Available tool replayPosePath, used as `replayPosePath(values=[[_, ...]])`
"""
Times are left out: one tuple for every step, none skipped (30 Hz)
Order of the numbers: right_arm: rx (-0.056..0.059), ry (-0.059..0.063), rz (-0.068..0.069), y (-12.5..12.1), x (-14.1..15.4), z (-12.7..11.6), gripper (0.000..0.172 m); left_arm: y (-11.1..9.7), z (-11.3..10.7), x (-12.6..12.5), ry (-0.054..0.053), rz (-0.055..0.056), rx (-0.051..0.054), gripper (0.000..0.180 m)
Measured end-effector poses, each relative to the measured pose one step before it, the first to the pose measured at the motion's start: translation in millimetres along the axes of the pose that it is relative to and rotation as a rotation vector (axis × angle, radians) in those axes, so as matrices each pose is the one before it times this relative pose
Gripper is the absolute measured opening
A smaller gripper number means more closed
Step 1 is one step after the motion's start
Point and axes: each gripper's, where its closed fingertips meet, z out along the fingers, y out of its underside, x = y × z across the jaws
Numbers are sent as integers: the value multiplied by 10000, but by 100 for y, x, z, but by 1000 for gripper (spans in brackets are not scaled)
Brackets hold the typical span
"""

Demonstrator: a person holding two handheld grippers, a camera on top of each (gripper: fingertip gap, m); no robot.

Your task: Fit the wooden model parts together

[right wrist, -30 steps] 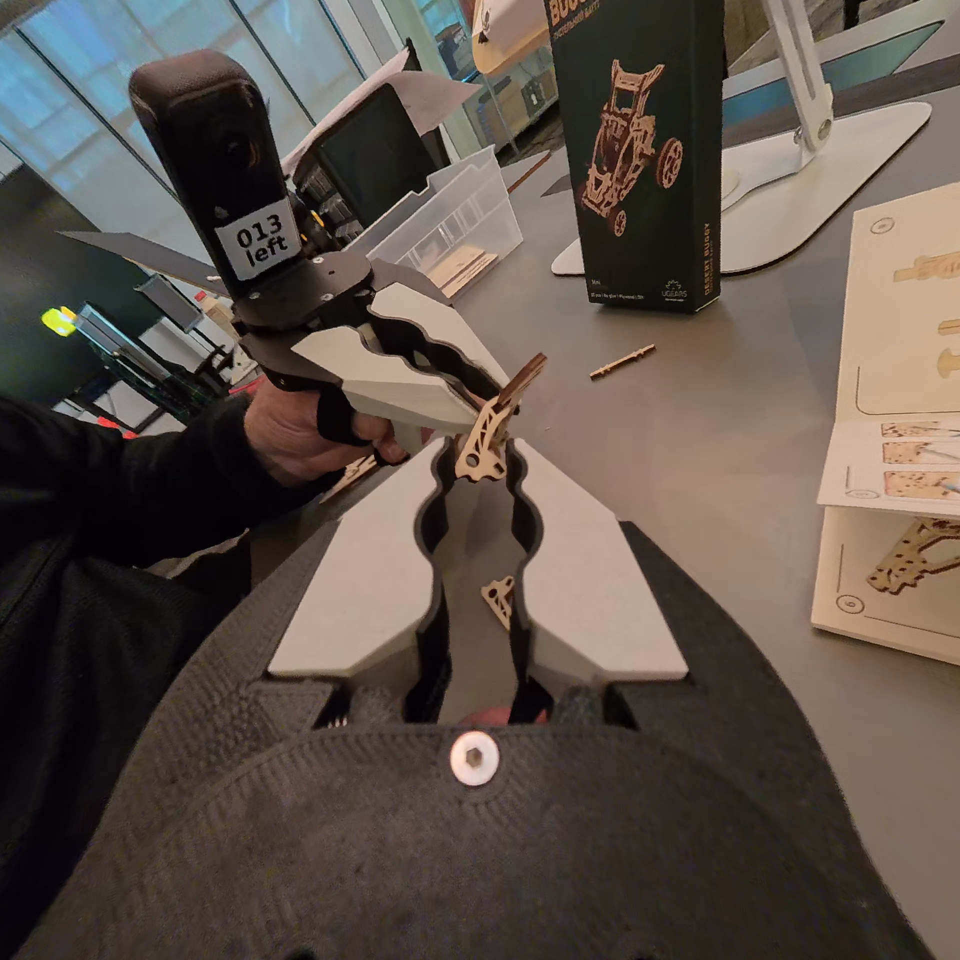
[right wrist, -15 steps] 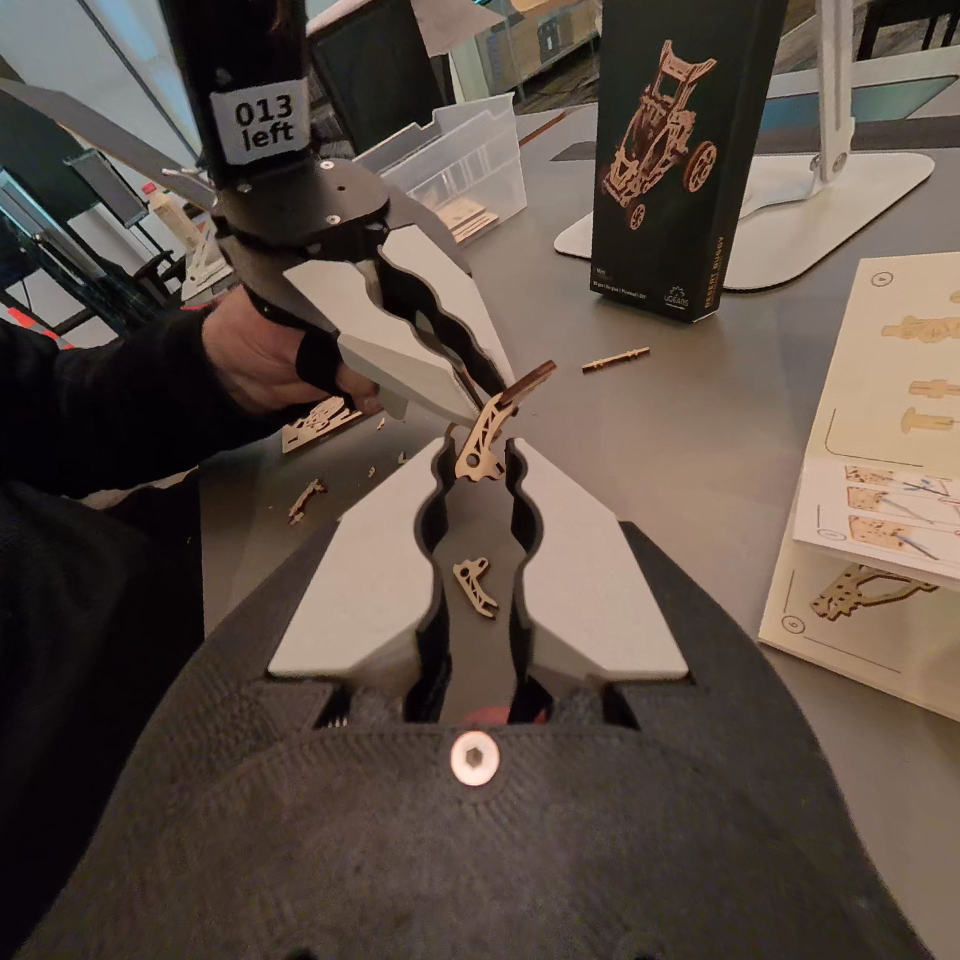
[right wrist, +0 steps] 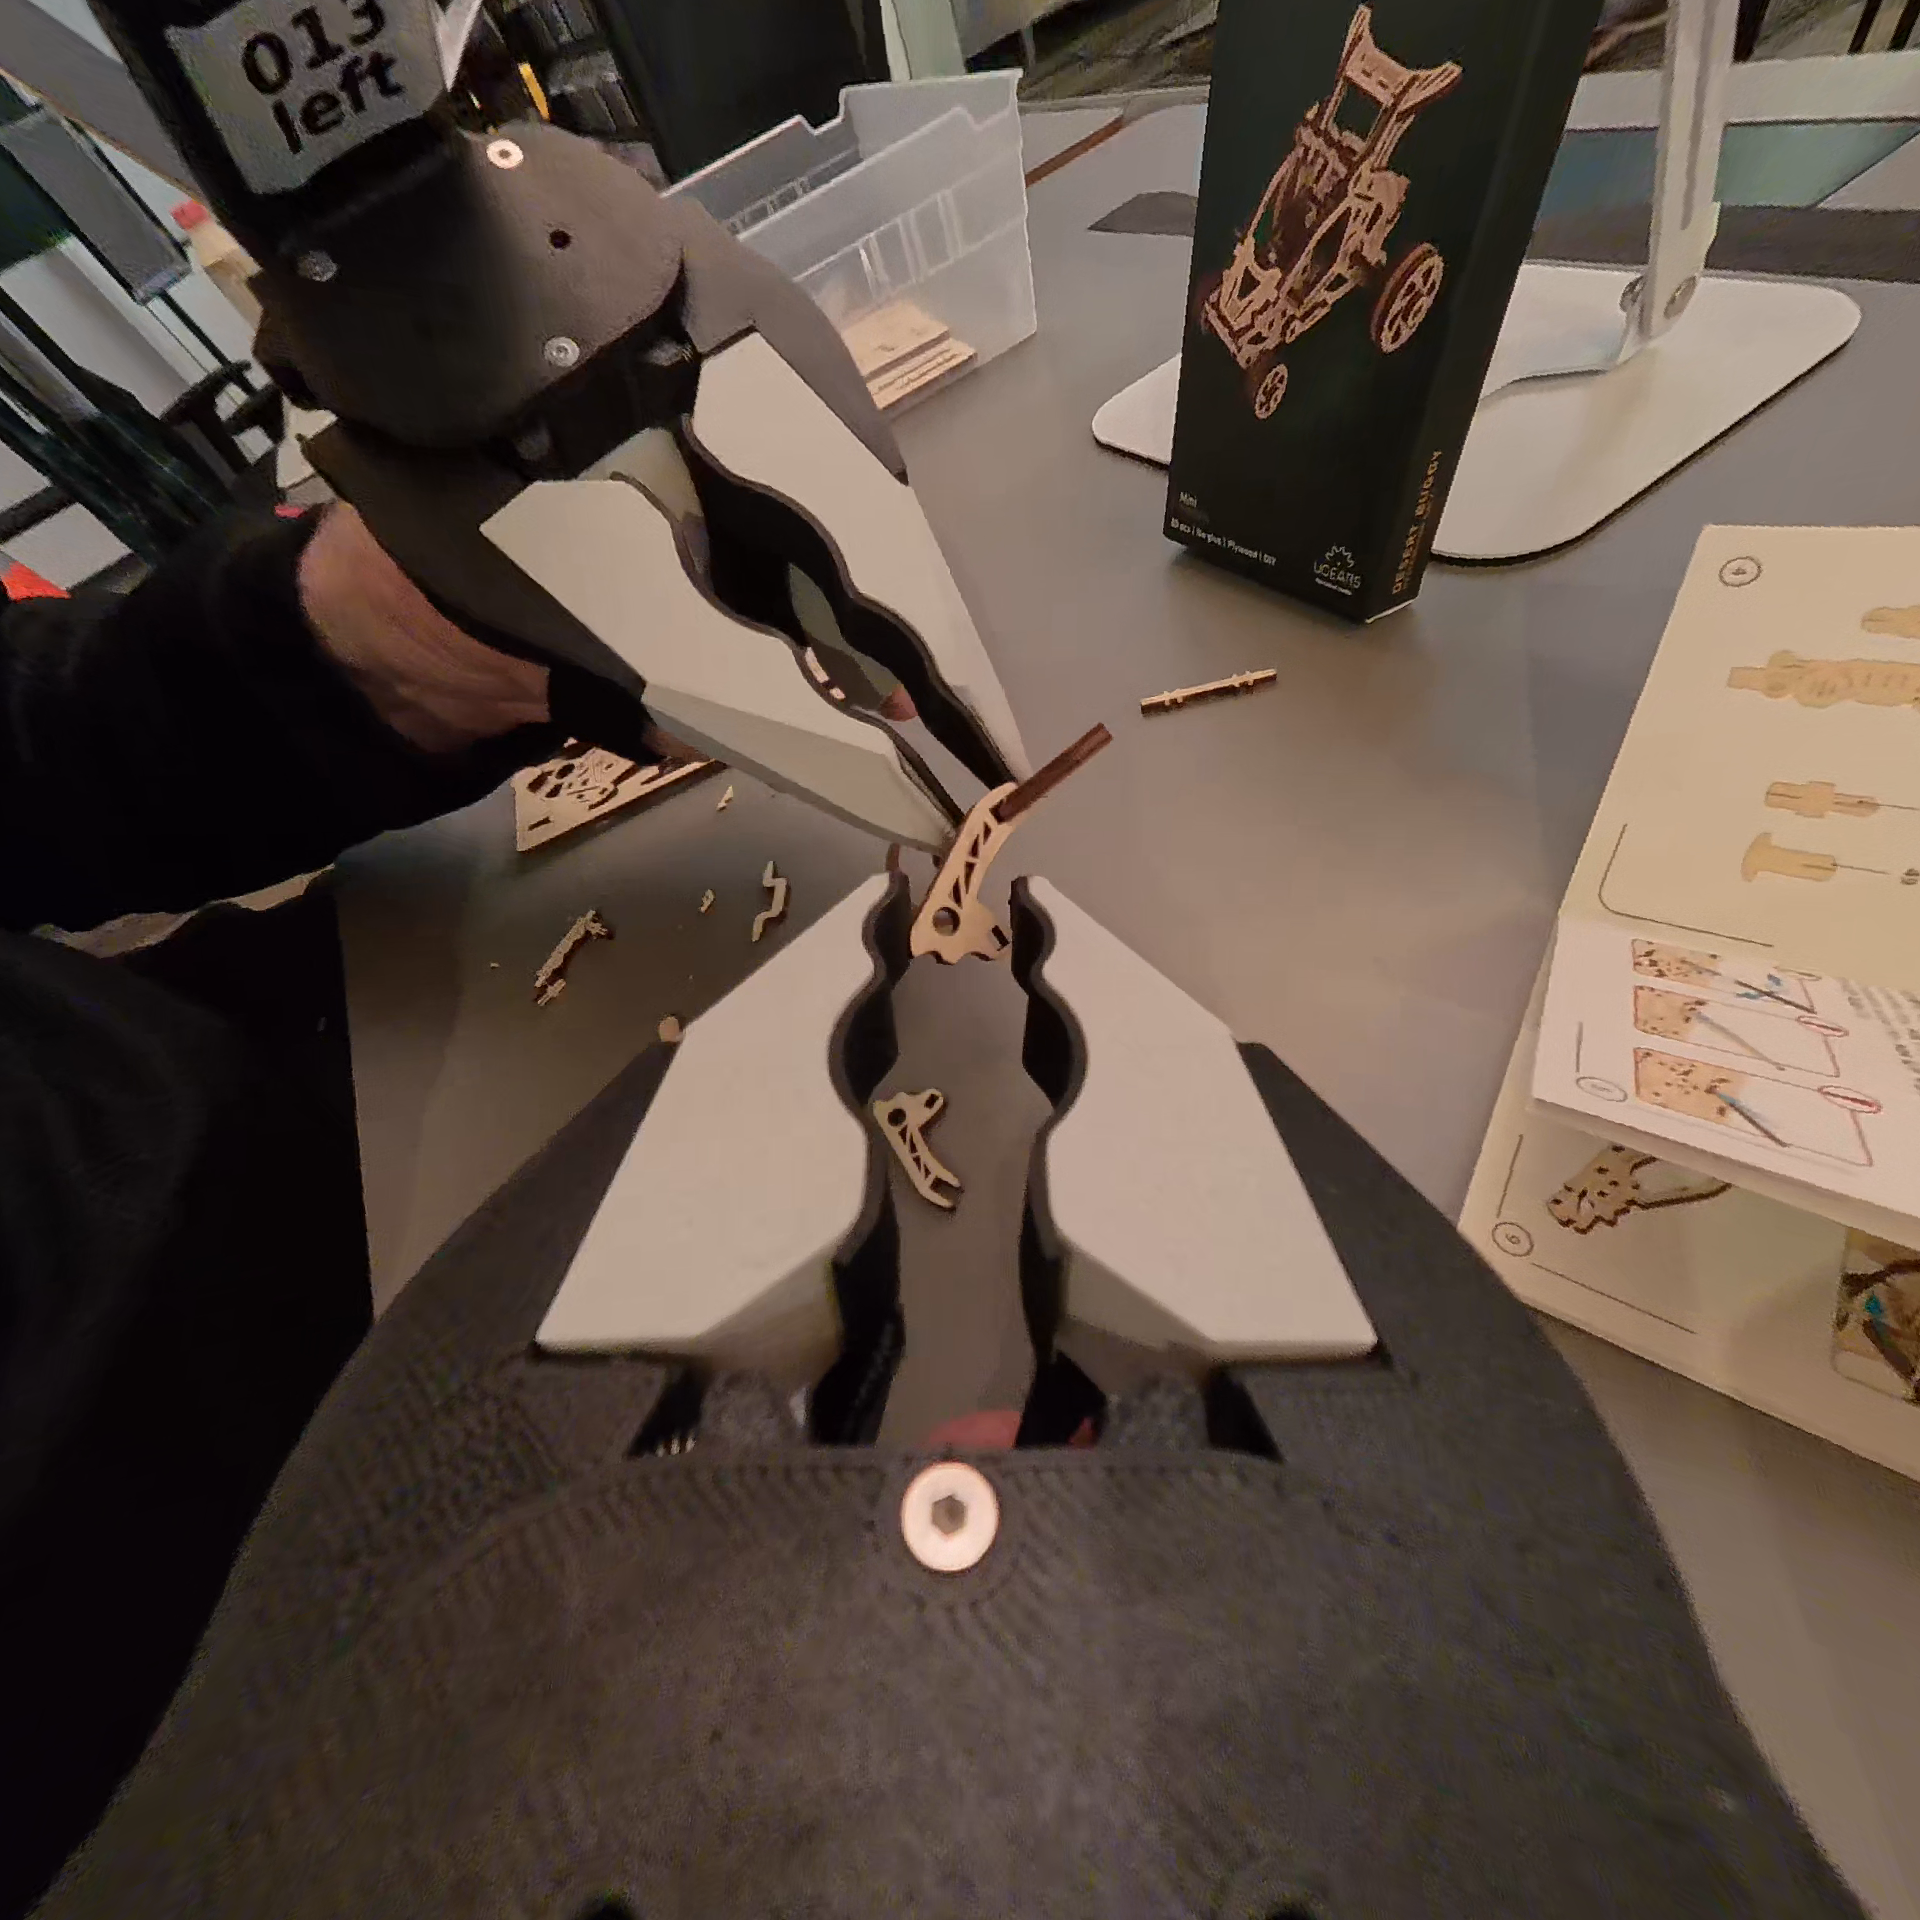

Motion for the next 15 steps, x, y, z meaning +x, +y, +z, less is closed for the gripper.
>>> replayPosePath(values=[[-5, 39, 16, -73, 17, -36, 17, -11, -1, -30, -129, 189, -64, 10], [-11, 16, 37, -22, -14, 8, 17, -38, -14, -25, -102, 134, -41, 10], [-45, -4, 1, 81, -18, 43, 17, -138, -58, -14, -59, 55, 53, 10], [-6, -38, 132, 41, 13, 4, 17, -35, -7, -4, -62, 81, 17, 10], [170, -30, 215, -241, 23, -66, 17, 4, 13, -81, -165, 201, -9, 10], [76, -10, 161, -96, 25, -7, 17, -88, -40, -67, -126, 111, 31, 10], [58, -6, 145, -34, 23, 46, 17, -130, -67, -98, -85, 21, 77, 10], [123, -96, 188, -115, -116, 35, 17, -64, -39, -37, -15, 6, 47, 10], [110, -85, 158, -68, -74, -3, 17, -136, -82, -22, -2, -6, 101, 10], [110, -95, 167, -54, -80, -6, 17, -172, -54, 11, -9, -31, 140, 9], [170, -172, 238, -145, -163, -40, 17, -84, -33, 15, -51, 86, 96, 9], [242, -243, 308, -239, -226, -49, 17, -186, -76, 7, -64, 97, 160, 9], [180, -169, 217, -130, -111, -39, 17, -209, -112, -9, 7, -91, 171, 9], [124, -68, 105, -59, -10, -34, 17, -109, -49, 5, 32, -105, 129, 9], [75, -4, 11, -34, -11, -4, 17, 2, 0, 0, 7, -9, 79, 9]])
